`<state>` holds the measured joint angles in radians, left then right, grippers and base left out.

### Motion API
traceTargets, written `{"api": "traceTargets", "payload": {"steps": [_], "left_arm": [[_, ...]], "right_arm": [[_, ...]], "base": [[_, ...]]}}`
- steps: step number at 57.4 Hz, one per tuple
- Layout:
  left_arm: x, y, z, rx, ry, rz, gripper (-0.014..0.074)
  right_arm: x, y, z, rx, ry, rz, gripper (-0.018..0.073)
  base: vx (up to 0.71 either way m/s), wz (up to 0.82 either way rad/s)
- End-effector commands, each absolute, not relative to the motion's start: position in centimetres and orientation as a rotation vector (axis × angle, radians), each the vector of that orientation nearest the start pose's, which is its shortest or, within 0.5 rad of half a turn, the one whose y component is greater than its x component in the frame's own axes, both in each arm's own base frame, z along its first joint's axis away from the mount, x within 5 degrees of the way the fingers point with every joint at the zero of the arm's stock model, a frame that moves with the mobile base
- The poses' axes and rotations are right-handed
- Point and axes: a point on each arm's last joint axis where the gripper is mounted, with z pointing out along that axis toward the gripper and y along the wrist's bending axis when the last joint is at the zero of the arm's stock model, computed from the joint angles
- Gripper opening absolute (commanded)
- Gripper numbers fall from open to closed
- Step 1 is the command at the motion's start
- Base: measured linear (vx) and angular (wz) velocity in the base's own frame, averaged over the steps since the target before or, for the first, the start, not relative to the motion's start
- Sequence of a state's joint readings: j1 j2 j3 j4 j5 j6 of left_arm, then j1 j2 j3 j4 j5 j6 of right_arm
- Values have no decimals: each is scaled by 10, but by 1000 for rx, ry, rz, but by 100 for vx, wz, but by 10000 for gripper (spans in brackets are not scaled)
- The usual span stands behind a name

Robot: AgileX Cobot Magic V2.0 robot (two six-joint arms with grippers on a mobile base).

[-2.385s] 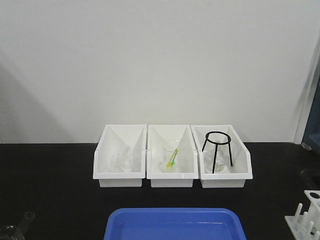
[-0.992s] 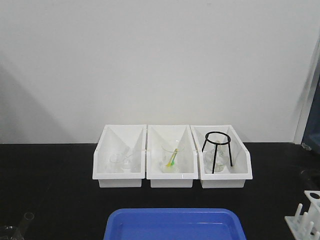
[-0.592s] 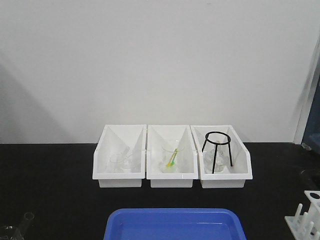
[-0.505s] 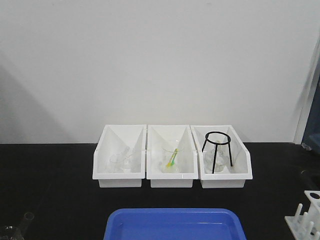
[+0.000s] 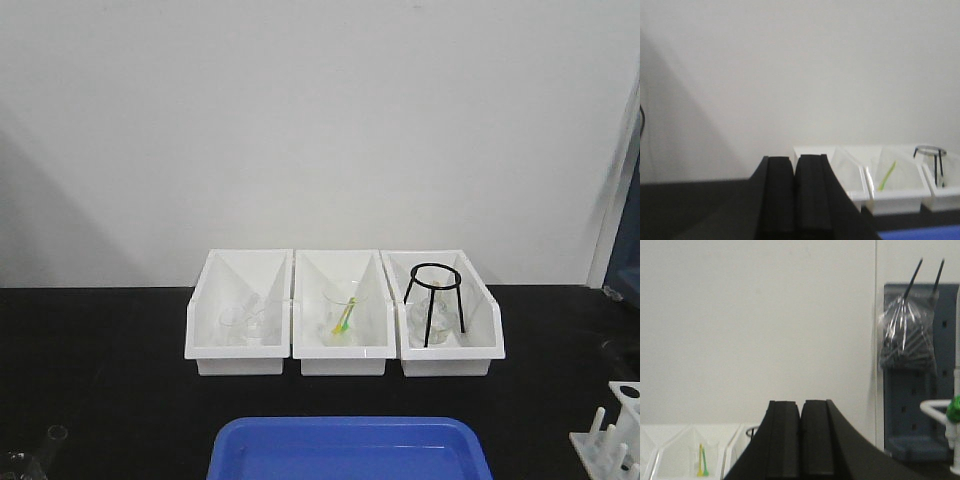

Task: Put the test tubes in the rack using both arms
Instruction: 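Move the left gripper down over the clear test tube in the beaker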

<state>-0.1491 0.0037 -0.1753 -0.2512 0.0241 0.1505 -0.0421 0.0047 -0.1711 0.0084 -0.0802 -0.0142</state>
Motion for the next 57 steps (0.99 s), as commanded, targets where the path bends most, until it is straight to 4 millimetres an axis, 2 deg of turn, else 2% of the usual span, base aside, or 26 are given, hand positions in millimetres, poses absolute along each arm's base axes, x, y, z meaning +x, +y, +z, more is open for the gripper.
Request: {"api": "traceTargets", "payload": {"steps": [1,6,12,18,22,30,43,52,57], "left_arm": [[37,-4,319,25,1187,-195,-20],[43,-5,353,36,1171,-179,-20],[65,-8,388,68,1189,-130,-20],[86,-11,415,82,1199,-107,-20],[103,-14,427,84,1223,-108,-20],[126,-17,433,88,1267,-108,-20],[140,-20,426,101,1339,-110,10],[143,-21,423,105,1360,-112,104],[143,-21,423,105,1360,-112,181]], "right_arm": [[33,-1,322,12,1128,-57,-7],[39,-2,349,12,1124,-57,-7],[51,-2,381,12,1118,-57,-7],[68,-3,399,3,1141,-69,-7],[78,-3,407,-2,1157,-78,-7],[96,-4,407,0,1201,-74,-7],[107,-4,403,10,1242,-60,3],[107,-4,402,10,1244,-60,61],[107,-4,402,10,1246,-60,135]], "base": [[0,0],[0,0],[0,0],[0,0],[0,0],[0,0],[0,0],[0,0],[0,0]]}}
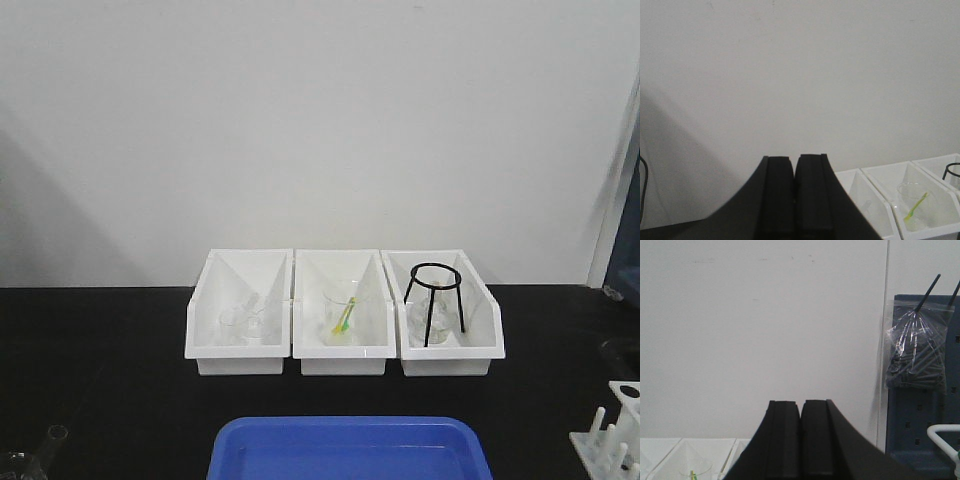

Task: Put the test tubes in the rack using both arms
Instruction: 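Move the left gripper down over the clear test tube in the beaker, then close the left gripper on the test tube and lift it out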

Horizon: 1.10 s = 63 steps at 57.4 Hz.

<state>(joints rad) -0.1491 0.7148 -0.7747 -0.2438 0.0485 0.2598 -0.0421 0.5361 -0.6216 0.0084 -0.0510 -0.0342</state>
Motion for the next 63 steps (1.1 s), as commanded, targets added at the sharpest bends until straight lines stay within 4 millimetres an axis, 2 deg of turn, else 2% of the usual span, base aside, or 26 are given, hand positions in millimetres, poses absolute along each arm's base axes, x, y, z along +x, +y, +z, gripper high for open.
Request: {"api": "traceTargets", "payload": {"steps": [1,8,15,24,32,42,48,55,63], "left_arm": [[143,-21,423,105,1360,-111,206],[143,-21,423,106,1363,-111,346],[143,-22,422,111,1380,-114,460],[143,-21,422,58,1380,-175,503],[143,-22,421,71,1390,-165,503],[162,-27,399,295,1541,25,503],[175,-35,374,444,1621,87,503],[186,-50,334,619,1714,101,503],[189,-56,293,679,1811,83,503]], "right_arm": [[107,-4,402,10,1246,-60,159],[107,-4,402,10,1246,-60,310],[107,-4,403,10,1241,-60,500],[106,-4,403,9,1236,-61,637],[106,-4,404,9,1231,-61,645],[106,-4,404,9,1231,-61,600],[106,-4,404,9,1232,-61,560],[106,-4,403,8,1235,-63,517],[106,-4,403,1,1238,-72,480]], "base": [[0,0],[0,0],[0,0],[0,0],[0,0],[0,0],[0,0],[0,0],[0,0]]}}
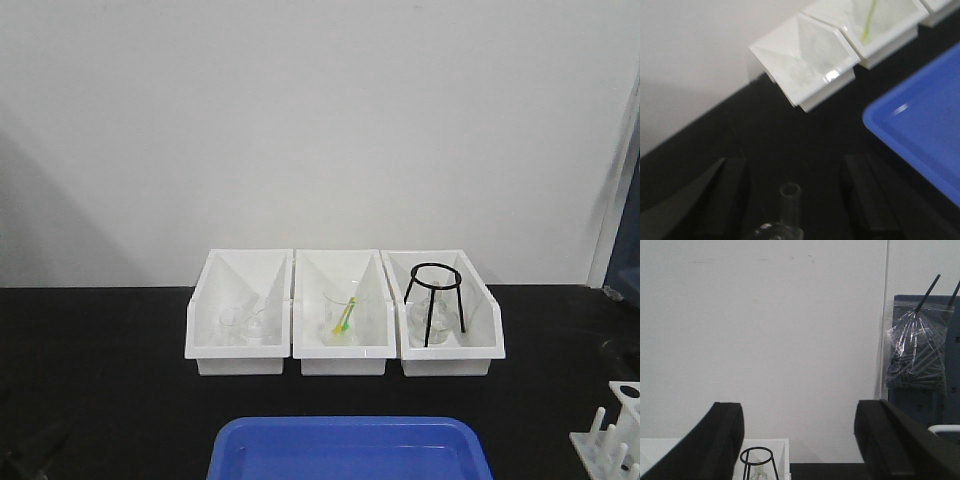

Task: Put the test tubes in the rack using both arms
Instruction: 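Close the left gripper on the test tube and lift it out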

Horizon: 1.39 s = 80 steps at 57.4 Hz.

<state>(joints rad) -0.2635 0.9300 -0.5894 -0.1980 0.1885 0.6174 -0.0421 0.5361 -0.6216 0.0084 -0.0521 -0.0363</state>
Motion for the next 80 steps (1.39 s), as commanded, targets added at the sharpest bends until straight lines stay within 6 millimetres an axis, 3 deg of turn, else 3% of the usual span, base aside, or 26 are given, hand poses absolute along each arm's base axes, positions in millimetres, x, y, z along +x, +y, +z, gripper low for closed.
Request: {"api": "traceTargets", "payload": {"steps": [1,13,22,35,38,56,80], "left_arm": [[188,-55,289,687,1821,87,503],[179,-50,255,691,1776,151,503],[180,-47,242,616,1779,135,503],[200,-48,231,540,1753,164,503],[212,-44,220,423,1783,192,498],[230,-43,197,440,1791,300,498],[261,-51,192,446,1787,322,407]], "right_arm": [[106,-4,403,1,1238,-72,477],[106,-4,403,1,1238,-72,468],[106,-4,403,1,1238,-72,468],[106,-4,403,1,1238,-72,468],[106,-4,403,1,1238,-72,468],[106,-4,403,1,1238,-72,468],[106,-4,403,2,1238,-71,468]], "base": [[0,0],[0,0],[0,0],[0,0],[0,0],[0,0],[0,0]]}}
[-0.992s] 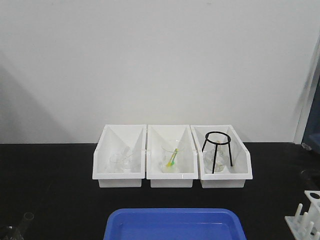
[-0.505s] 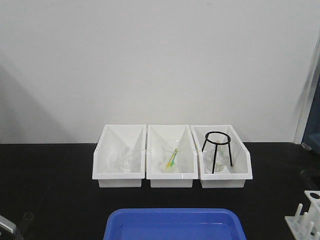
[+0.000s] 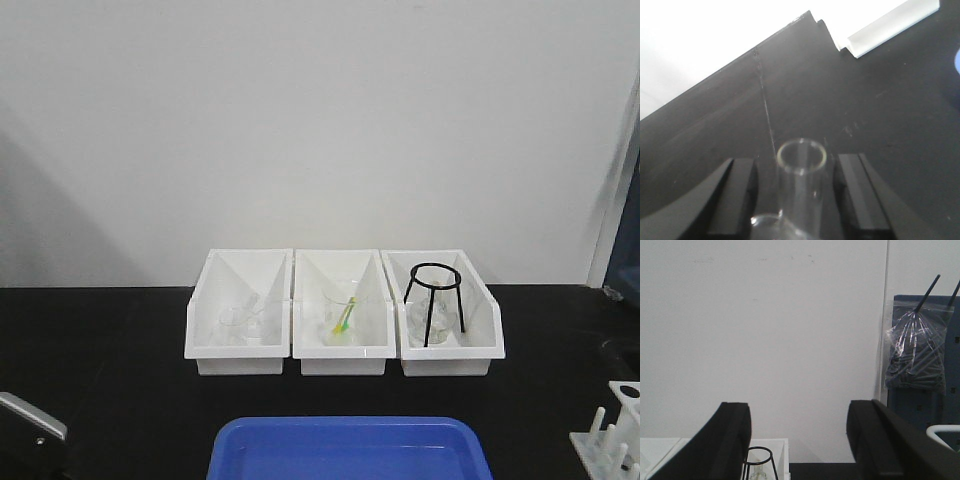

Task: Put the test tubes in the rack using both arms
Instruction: 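Close the left gripper on the test tube and lift it out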

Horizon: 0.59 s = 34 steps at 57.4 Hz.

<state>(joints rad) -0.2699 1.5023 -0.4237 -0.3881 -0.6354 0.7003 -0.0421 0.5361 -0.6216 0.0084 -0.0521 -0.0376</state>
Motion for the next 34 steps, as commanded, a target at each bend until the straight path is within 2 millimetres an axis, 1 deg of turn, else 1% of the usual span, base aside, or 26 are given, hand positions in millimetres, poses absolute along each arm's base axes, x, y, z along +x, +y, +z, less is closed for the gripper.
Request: {"api": "traceTargets", "payload": {"steps": [1,6,10,17,28,33,34], "left_arm": [[262,-51,191,446,1786,324,402],[262,-50,191,440,1768,336,372],[263,-50,194,430,1737,350,331],[264,-49,199,411,1692,368,218],[264,-49,199,410,1691,368,38],[264,-48,199,409,1688,369,-25],[264,-48,199,409,1688,369,-24]], "right_arm": [[106,-4,403,2,1238,-71,468],[106,-4,403,2,1238,-71,468],[106,-4,403,2,1238,-71,468],[106,-4,403,2,1238,-71,468],[106,-4,403,2,1238,-71,468],[106,-4,403,2,1238,-71,468],[106,-4,403,2,1238,-71,468]], "base": [[0,0],[0,0],[0,0],[0,0],[0,0],[0,0],[0,0]]}}
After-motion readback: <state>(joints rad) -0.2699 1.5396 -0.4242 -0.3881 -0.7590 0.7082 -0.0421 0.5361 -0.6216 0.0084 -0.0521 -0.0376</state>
